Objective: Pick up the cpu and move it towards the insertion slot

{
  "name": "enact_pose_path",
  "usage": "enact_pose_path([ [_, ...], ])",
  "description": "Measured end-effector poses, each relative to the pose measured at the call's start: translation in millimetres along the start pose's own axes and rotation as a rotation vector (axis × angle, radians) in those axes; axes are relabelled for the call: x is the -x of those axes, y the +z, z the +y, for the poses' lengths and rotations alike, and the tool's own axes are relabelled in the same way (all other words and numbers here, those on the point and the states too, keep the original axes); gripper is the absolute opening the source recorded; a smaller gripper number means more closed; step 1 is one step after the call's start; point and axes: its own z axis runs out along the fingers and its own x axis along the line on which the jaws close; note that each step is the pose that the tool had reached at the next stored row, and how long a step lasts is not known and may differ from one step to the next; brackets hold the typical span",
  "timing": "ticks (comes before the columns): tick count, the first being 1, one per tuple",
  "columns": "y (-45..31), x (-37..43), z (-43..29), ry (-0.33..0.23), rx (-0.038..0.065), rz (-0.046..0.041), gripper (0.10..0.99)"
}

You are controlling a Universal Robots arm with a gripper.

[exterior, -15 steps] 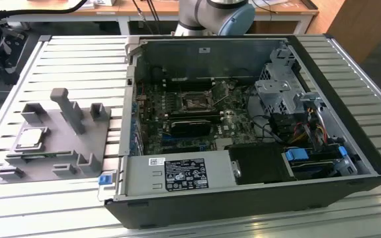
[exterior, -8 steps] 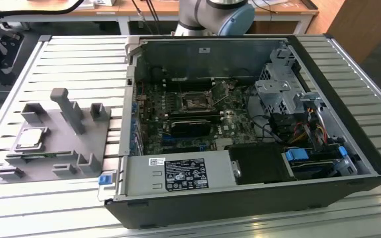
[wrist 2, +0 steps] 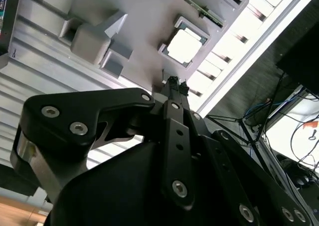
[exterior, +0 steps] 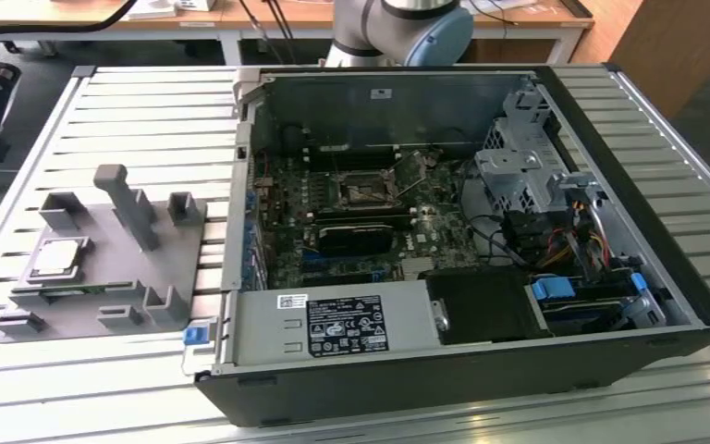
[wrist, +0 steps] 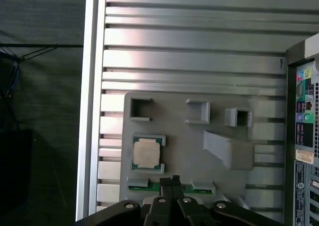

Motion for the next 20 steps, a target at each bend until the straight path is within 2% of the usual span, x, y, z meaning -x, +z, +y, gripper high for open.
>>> enact_pose_path([
  [5,4.8,-12.9,0.1,0.0,0.0,0.0001,0.106],
  [11,14.6,-16.9,-0.3,0.002,-0.002,0.0,0.114],
  [13,17.0,-17.0,-0.5,0.002,-0.003,0.0,0.231],
  [14,18.0,-17.1,-0.6,0.002,-0.003,0.0001,0.231],
  [16,20.5,-17.2,-0.9,0.002,-0.003,0.0001,0.349],
  [17,22.2,-17.2,-1.1,0.002,-0.003,0.0002,0.349],
  [19,25.9,-17.3,-1.4,0.002,-0.003,0.0001,0.467],
  [20,27.7,-17.4,-1.5,0.002,-0.003,0.0001,0.467],
])
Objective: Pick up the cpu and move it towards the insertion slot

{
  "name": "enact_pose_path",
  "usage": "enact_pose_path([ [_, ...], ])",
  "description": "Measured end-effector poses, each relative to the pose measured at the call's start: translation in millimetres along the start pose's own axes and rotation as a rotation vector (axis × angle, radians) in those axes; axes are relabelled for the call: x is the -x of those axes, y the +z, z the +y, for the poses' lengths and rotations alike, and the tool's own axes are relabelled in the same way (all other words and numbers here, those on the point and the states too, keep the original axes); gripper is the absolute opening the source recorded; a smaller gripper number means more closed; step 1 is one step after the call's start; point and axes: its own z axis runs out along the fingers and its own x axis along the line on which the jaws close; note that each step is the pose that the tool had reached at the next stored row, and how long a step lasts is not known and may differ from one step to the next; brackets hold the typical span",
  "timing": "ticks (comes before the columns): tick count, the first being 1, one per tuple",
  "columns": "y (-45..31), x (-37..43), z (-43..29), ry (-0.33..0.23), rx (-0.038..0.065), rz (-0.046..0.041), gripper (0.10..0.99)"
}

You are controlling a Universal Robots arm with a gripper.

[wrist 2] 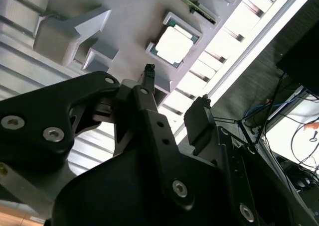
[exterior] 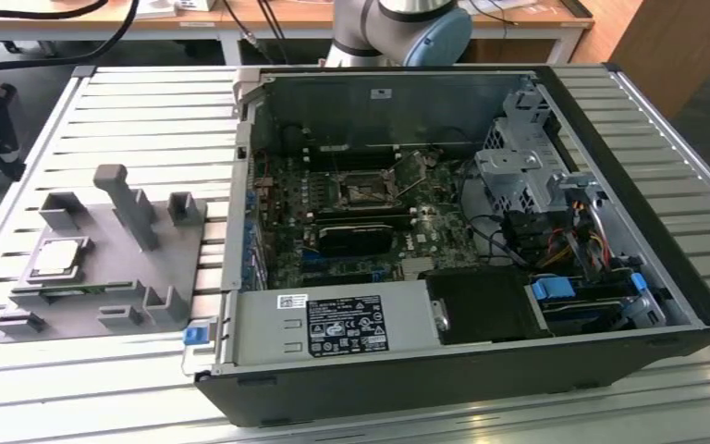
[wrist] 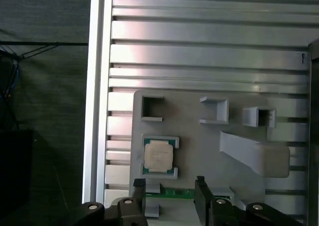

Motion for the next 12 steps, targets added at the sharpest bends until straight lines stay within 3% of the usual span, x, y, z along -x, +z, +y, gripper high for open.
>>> enact_pose_path([
  [3,5.4,-0.4,-0.5,0.0,0.0,0.0,0.588],
  [12,20.6,-2.4,-1.5,0.0,0.0,0.0,0.588],
])
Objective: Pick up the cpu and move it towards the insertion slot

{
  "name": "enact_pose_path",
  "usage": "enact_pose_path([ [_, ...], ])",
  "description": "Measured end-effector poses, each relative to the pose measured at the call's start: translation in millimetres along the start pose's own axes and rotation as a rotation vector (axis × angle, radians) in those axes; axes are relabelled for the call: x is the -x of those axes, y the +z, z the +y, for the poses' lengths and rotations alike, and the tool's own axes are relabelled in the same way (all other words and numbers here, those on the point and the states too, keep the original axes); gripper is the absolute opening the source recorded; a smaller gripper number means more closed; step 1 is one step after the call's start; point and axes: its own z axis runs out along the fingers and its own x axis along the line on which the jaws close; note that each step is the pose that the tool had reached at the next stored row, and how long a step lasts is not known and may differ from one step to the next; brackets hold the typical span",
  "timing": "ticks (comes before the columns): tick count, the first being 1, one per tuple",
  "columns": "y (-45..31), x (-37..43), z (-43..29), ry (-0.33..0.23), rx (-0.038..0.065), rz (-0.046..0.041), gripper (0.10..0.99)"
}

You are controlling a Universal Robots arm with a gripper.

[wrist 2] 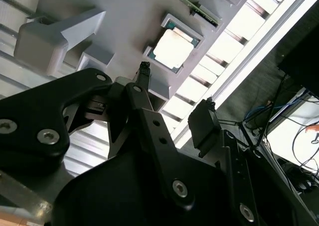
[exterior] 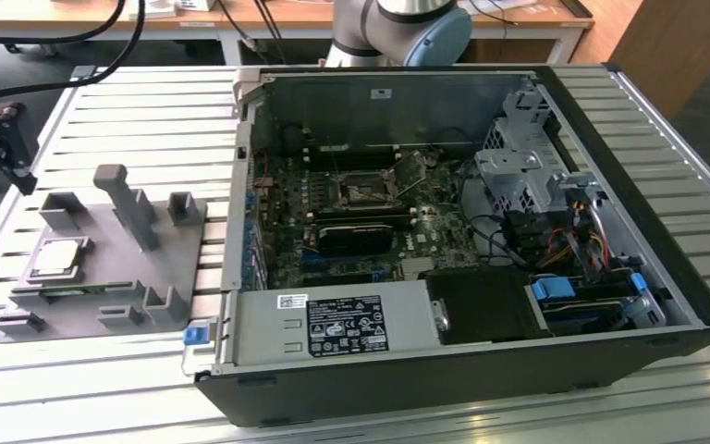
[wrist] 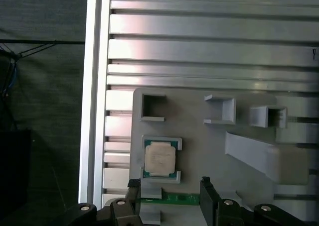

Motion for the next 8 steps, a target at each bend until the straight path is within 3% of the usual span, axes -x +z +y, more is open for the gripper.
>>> enact_pose_path([
  [8,10.4,-4.1,-0.8,0.0,0.0,-0.0003,0.588],
])
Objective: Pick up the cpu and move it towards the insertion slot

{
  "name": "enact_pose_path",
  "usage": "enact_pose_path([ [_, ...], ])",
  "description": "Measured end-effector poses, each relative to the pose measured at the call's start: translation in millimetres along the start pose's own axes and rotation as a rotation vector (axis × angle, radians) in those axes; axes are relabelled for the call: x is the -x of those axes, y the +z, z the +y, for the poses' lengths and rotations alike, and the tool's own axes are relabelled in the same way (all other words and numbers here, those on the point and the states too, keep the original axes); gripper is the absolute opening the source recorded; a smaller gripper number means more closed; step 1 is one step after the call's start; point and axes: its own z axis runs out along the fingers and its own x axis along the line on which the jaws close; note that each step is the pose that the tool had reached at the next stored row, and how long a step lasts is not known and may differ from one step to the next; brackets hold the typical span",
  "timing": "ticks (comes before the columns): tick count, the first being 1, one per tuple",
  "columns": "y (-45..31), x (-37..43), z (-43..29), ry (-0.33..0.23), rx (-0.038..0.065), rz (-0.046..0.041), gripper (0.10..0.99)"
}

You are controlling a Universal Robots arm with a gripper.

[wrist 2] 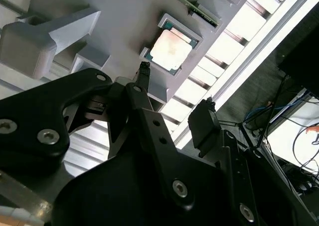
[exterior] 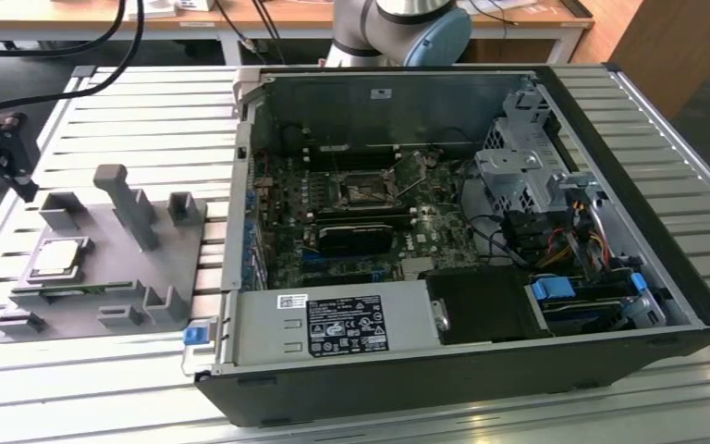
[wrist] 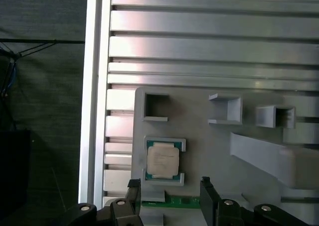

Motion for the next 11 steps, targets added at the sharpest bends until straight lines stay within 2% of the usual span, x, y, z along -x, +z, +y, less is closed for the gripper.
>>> enact_pose_path([
  [11,15.1,-3.3,-1.0,0.0,0.0,-0.0001,0.588],
])
